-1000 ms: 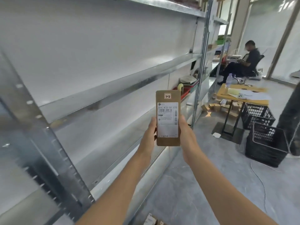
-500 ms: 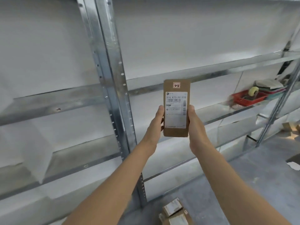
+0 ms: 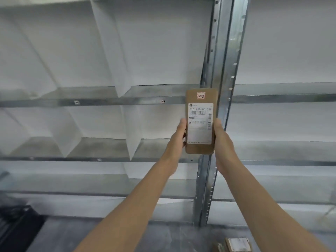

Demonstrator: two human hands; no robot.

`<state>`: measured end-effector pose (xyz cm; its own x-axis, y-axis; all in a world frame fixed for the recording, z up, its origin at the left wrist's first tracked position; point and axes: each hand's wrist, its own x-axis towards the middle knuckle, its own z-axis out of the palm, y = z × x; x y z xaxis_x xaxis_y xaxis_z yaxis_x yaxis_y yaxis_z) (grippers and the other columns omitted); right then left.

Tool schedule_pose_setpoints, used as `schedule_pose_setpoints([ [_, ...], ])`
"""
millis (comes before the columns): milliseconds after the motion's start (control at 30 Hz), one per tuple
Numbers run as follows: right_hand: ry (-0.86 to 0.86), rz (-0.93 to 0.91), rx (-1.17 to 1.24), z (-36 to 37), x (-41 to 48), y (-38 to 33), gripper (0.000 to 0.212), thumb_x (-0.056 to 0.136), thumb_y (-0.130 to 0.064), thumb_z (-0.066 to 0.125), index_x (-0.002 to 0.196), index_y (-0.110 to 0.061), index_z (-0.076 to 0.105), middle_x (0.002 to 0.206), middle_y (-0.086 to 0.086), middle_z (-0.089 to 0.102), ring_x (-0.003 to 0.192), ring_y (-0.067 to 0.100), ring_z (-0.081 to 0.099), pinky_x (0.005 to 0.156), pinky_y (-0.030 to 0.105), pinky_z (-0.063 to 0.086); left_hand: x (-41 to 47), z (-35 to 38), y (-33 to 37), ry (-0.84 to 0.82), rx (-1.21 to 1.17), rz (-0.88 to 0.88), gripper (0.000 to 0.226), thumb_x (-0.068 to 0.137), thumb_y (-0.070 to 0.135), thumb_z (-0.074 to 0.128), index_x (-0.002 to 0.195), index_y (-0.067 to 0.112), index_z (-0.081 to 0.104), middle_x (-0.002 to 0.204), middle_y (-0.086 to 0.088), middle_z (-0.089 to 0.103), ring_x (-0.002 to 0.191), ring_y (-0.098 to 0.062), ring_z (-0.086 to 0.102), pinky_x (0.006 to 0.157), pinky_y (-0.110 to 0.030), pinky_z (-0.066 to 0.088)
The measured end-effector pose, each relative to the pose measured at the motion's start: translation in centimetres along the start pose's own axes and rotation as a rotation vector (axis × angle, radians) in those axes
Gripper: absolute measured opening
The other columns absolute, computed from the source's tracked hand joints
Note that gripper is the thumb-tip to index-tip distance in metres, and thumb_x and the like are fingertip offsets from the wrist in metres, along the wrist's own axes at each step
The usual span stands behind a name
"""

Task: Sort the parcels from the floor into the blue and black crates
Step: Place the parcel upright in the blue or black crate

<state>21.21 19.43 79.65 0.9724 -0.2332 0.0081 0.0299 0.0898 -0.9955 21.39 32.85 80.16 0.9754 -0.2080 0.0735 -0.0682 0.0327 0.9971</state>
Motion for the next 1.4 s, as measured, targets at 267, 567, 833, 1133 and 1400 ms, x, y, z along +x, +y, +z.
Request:
schedule_pose_setpoints([
  [267, -0.248, 0.051, -0.032, 17.2, -3.4, 2.3, 0.049, 0.109, -0.063, 0.023, 0.126, -0.042, 0.064, 0.124, -0.009, 0.069, 0.116, 0.014, 0.062, 0.089, 0.035, 0.046, -5.8, -16.3, -0.2, 0.236, -0.022, -0.059, 0.048, 0.103, 0.068, 0.022, 0.132, 0.053, 0.056, 0.122, 0.028, 0.067, 0.117, 0.003, 0.059, 0.103, -0.027, 0.043],
  [567, -0.472, 0.073, -0.066, 36.4, -9.1, 5.9, 0.053, 0.109, -0.063, 0.023, 0.123, -0.042, 0.070, 0.117, -0.009, 0.076, 0.114, 0.015, 0.068, 0.097, 0.039, 0.052, -14.1, -33.6, -0.9, 0.483, -0.022, -0.049, 0.036, 0.105, 0.062, 0.021, 0.114, 0.062, 0.056, 0.105, 0.034, 0.068, 0.097, 0.014, 0.064, 0.079, -0.012, 0.046],
  [833, -0.691, 0.099, -0.112, 49.7, -14.9, 8.9, 0.051, 0.110, -0.061, 0.024, 0.127, -0.041, 0.068, 0.122, -0.012, 0.074, 0.115, 0.010, 0.066, 0.092, 0.033, 0.048, -21.5, -45.4, -2.5, 0.730, -0.035, -0.054, 0.040, 0.102, 0.070, 0.024, 0.109, 0.067, 0.063, 0.119, 0.027, 0.069, 0.122, 0.000, 0.058, 0.117, -0.042, 0.038],
  [1133, -0.960, 0.195, -0.166, 62.5, -18.7, 13.0, 0.053, 0.109, -0.065, 0.024, 0.131, -0.045, 0.067, 0.131, -0.011, 0.071, 0.122, 0.014, 0.064, 0.110, 0.044, 0.047, -27.0, -55.7, -4.6, 0.986, -0.127, -0.088, 0.033, 0.108, 0.056, 0.026, 0.107, 0.053, 0.059, 0.089, 0.039, 0.070, 0.086, 0.022, 0.063, 0.087, -0.017, 0.044],
  [1400, -1.143, 0.268, -0.169, 74.4, -17.6, 17.2, 0.045, 0.112, -0.056, 0.025, 0.121, -0.044, 0.068, 0.103, -0.024, 0.073, 0.089, -0.009, 0.070, 0.073, 0.016, 0.049, -27.1, -65.6, -6.8, 1.200, -0.156, -0.153, 0.030, 0.107, 0.058, 0.028, 0.103, 0.054, 0.057, 0.080, 0.039, 0.068, 0.074, 0.022, 0.063, 0.059, -0.002, 0.047],
])
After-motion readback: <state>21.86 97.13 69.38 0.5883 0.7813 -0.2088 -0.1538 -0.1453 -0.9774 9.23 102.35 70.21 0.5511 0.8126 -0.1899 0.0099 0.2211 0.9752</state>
